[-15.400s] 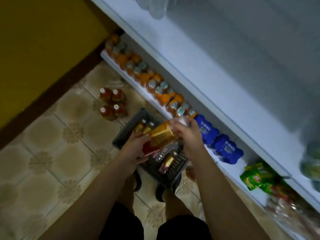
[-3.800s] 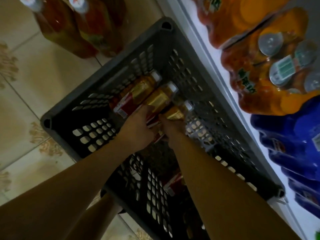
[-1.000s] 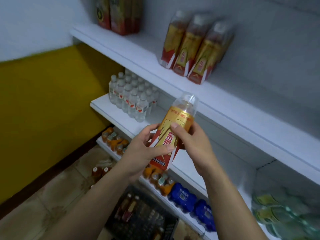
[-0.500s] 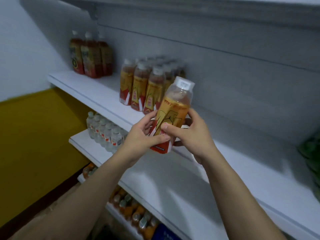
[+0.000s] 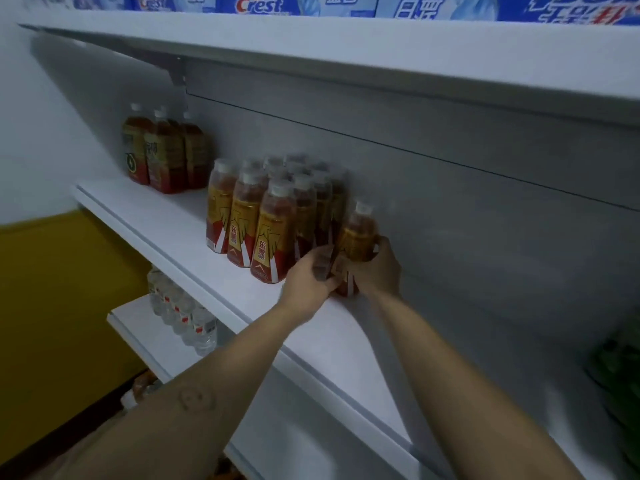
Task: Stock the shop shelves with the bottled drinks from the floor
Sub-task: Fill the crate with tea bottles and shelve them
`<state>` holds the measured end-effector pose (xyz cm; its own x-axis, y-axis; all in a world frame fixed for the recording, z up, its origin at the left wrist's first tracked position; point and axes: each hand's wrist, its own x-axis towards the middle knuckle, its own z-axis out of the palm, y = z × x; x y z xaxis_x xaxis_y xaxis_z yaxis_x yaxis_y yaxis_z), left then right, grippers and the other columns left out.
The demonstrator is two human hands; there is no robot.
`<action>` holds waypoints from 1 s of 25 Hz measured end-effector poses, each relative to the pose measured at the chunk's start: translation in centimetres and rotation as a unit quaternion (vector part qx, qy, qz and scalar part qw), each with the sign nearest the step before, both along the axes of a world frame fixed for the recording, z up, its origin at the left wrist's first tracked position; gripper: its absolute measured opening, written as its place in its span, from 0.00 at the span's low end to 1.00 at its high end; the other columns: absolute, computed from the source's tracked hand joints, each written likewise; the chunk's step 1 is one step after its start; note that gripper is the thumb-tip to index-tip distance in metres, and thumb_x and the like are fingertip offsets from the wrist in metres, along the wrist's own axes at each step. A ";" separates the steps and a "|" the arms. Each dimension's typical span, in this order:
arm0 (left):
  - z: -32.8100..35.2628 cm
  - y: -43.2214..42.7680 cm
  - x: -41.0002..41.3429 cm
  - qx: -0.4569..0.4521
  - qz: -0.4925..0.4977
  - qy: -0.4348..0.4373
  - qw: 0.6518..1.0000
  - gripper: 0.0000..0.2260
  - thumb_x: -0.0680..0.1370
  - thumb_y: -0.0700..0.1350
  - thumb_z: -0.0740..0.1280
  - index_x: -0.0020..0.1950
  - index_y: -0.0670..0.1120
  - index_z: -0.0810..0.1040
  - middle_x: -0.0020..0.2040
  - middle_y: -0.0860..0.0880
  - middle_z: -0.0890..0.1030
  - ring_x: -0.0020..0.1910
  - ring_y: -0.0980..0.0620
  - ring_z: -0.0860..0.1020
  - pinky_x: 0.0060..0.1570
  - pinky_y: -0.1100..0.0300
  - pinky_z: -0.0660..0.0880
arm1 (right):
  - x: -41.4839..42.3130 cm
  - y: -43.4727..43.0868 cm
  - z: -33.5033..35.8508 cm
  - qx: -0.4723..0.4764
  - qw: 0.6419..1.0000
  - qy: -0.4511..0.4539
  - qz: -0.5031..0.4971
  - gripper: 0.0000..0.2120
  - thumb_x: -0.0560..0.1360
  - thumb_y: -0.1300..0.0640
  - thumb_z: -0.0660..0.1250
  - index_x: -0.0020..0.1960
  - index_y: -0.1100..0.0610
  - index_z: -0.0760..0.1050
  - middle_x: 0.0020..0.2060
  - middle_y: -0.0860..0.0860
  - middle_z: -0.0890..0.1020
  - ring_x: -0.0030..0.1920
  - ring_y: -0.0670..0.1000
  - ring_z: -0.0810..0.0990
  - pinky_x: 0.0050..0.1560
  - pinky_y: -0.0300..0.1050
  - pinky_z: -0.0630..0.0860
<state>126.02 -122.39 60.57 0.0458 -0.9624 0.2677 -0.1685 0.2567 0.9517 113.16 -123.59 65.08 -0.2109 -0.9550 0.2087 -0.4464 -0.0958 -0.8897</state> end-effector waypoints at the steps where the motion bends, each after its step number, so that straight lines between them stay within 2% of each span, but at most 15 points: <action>1: 0.0 -0.9 0.0 -0.004 -0.007 -0.020 1.000 0.25 0.74 0.39 0.73 0.69 0.51 0.72 0.53 0.59 0.78 0.57 0.53 0.77 0.61 0.54 0.76 | 0.0 -1.4 -0.1 -0.006 1.000 -0.001 -0.005 0.31 0.67 0.51 0.79 0.66 0.54 0.70 0.58 0.51 0.81 0.53 0.51 0.80 0.49 0.40 0.72; 3: -0.6 -2.6 0.0 -0.006 -0.002 -0.052 0.999 0.25 0.74 0.37 0.71 0.69 0.51 0.72 0.53 0.58 0.78 0.59 0.52 0.77 0.62 0.57 0.75 | 0.0 -4.3 -0.3 0.000 1.000 0.002 -0.018 0.32 0.67 0.51 0.79 0.66 0.54 0.70 0.58 0.52 0.81 0.56 0.54 0.80 0.49 0.41 0.72; 6: -1.8 -4.2 -0.3 -0.012 0.013 -0.052 0.998 0.26 0.74 0.34 0.69 0.70 0.51 0.72 0.57 0.55 0.79 0.62 0.51 0.76 0.62 0.56 0.76 | -0.1 -8.0 -0.9 0.010 0.999 0.012 -0.029 0.32 0.67 0.51 0.79 0.67 0.54 0.70 0.60 0.53 0.81 0.59 0.55 0.79 0.52 0.43 0.73; 10: -2.6 -5.6 0.1 -0.030 0.015 -0.043 0.999 0.25 0.76 0.38 0.70 0.71 0.53 0.70 0.58 0.62 0.76 0.62 0.59 0.74 0.62 0.64 0.73 | 0.1 -11.7 -1.5 -0.008 0.999 0.016 -0.046 0.32 0.68 0.53 0.79 0.68 0.57 0.71 0.61 0.56 0.80 0.60 0.56 0.79 0.52 0.42 0.72; 13: -3.3 -6.1 0.1 -0.033 0.023 -0.031 0.999 0.24 0.75 0.39 0.71 0.69 0.52 0.71 0.58 0.61 0.76 0.63 0.57 0.75 0.61 0.66 0.73 | 0.7 -13.9 -2.3 -0.024 0.997 0.033 -0.066 0.33 0.68 0.52 0.78 0.68 0.60 0.69 0.61 0.60 0.79 0.60 0.60 0.79 0.57 0.50 0.75; 16: -3.3 -6.1 0.0 -0.031 0.024 -0.050 0.998 0.25 0.74 0.41 0.72 0.70 0.51 0.71 0.61 0.56 0.76 0.62 0.57 0.74 0.62 0.64 0.72 | 0.8 -15.3 -2.7 -0.033 0.996 0.054 -0.070 0.32 0.69 0.52 0.78 0.66 0.62 0.70 0.60 0.62 0.78 0.59 0.61 0.78 0.58 0.54 0.75; 21: -3.4 -6.5 0.1 -0.019 0.050 -0.042 0.998 0.24 0.75 0.42 0.72 0.71 0.49 0.71 0.60 0.54 0.76 0.61 0.56 0.74 0.56 0.69 0.71 | 0.6 -16.1 -2.8 -0.023 0.996 0.042 -0.081 0.32 0.65 0.51 0.80 0.64 0.59 0.73 0.58 0.60 0.80 0.58 0.60 0.79 0.57 0.53 0.77; 23: -3.2 -6.3 -0.1 -0.017 0.046 -0.053 0.997 0.24 0.75 0.43 0.72 0.70 0.49 0.71 0.60 0.55 0.76 0.60 0.58 0.74 0.55 0.73 0.70 | 0.6 -16.0 -2.9 -0.006 0.995 0.054 -0.083 0.34 0.64 0.50 0.80 0.66 0.58 0.71 0.60 0.61 0.78 0.60 0.60 0.79 0.58 0.53 0.77; 25: -3.1 -6.1 -0.1 -0.014 0.049 -0.062 0.997 0.23 0.75 0.43 0.72 0.69 0.50 0.72 0.59 0.54 0.76 0.59 0.57 0.74 0.55 0.72 0.71 | 0.6 -15.1 -2.5 0.034 0.994 0.067 -0.080 0.38 0.65 0.51 0.80 0.68 0.58 0.67 0.63 0.61 0.75 0.62 0.62 0.77 0.59 0.54 0.76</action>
<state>125.91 -128.54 57.45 0.1044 -0.9472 0.3030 -0.3104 0.2584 0.9148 113.78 -138.69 62.62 -0.3357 -0.9245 0.1805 -0.5660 0.0448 -0.8232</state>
